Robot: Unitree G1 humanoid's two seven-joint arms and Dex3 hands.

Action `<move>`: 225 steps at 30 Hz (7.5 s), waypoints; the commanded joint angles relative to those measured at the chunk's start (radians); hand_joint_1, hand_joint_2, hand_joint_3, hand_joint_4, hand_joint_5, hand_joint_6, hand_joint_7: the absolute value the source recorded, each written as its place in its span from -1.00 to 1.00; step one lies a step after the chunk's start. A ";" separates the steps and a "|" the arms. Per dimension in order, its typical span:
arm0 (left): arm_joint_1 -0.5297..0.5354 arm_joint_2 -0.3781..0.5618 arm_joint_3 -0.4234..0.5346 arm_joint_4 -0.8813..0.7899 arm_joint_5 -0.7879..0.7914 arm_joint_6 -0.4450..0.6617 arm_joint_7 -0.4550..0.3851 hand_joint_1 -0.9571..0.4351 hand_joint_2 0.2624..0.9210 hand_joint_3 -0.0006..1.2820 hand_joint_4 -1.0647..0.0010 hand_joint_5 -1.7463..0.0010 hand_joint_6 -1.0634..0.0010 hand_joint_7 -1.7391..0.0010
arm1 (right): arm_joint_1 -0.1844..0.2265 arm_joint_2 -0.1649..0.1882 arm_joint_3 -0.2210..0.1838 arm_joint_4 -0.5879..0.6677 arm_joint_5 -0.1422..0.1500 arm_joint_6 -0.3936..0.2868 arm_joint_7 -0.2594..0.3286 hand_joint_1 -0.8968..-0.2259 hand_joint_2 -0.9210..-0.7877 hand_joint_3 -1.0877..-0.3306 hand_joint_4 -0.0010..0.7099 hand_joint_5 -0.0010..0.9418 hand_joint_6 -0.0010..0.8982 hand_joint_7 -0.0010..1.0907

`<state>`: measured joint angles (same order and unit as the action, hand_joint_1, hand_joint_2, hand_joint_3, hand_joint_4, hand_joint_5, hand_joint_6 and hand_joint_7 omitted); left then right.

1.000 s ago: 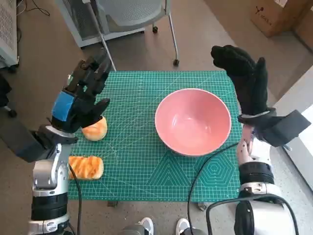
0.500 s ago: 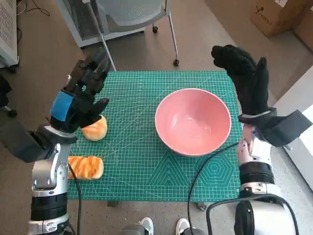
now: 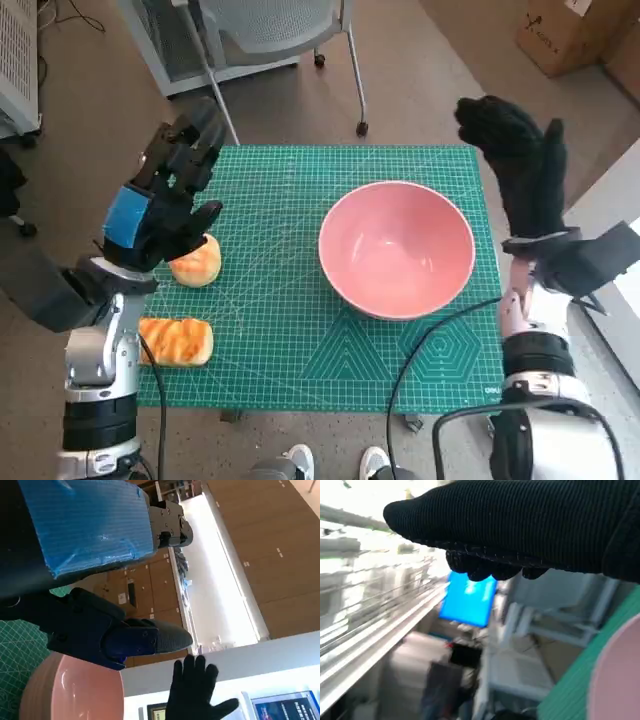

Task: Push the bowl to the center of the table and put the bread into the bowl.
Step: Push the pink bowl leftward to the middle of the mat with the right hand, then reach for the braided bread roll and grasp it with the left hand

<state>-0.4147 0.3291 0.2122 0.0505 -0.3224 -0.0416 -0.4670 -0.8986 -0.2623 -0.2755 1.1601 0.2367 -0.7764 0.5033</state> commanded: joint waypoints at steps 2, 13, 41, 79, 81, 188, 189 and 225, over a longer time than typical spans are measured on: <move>0.007 0.008 0.009 0.000 -0.002 -0.021 -0.002 -0.48 1.00 -0.42 0.91 1.00 1.00 0.57 | 0.004 -0.031 0.019 0.090 -0.078 0.050 -0.132 -0.21 -1.00 -0.17 -0.79 -1.00 -0.45 -1.00; 0.017 0.011 0.012 0.002 0.006 -0.035 0.002 -0.50 1.00 -0.43 0.91 0.99 1.00 0.57 | 0.026 -0.014 0.053 0.153 -0.184 0.149 -0.347 -0.19 -1.00 -0.29 -0.73 -0.98 -0.46 -0.99; 0.069 0.039 0.045 -0.035 -0.021 -0.018 -0.012 -0.54 1.00 -0.45 0.89 0.99 1.00 0.54 | 0.057 0.113 0.068 0.169 -0.231 0.345 -0.385 -0.21 -1.00 -0.33 -0.81 -0.99 -0.42 -0.97; 0.154 0.062 0.086 -0.144 -0.017 0.014 0.026 -0.55 1.00 -0.48 0.87 0.99 1.00 0.52 | -0.027 0.244 0.103 0.180 -0.283 0.371 -0.379 -0.30 -1.00 -0.27 -0.72 -0.99 -0.38 -0.97; 0.156 0.061 0.086 -0.146 -0.017 0.015 0.029 -0.54 1.00 -0.48 0.88 0.99 1.00 0.52 | -0.028 0.243 0.101 0.180 -0.281 0.370 -0.373 -0.31 -1.00 -0.26 -0.72 -0.99 -0.38 -0.97; 0.552 0.556 -0.171 -0.655 0.818 0.513 -0.206 0.10 0.18 -0.99 0.74 1.00 0.35 0.99 | -0.050 0.088 -0.022 -0.003 0.038 -0.021 0.097 -0.28 -1.00 0.04 -0.59 -1.00 -0.30 -1.00; 0.548 0.555 -0.180 -0.638 0.823 0.506 -0.200 0.10 0.19 -0.99 0.73 1.00 0.35 1.00 | -0.050 0.088 -0.022 -0.004 0.037 -0.022 0.097 -0.28 -1.00 0.04 -0.59 -1.00 -0.30 -1.00; 0.413 0.449 -0.386 -0.244 0.994 0.371 0.008 0.42 0.73 -0.93 0.08 0.97 -0.08 0.96 | -0.032 0.078 -0.017 -0.013 0.020 -0.047 0.067 -0.30 -1.00 0.02 -0.57 -0.99 -0.32 -1.00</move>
<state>-0.0058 0.7862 -0.1597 -0.2178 0.6579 0.3596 -0.4859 -0.9544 -0.1833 -0.2957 1.1455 0.2680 -0.8257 0.5788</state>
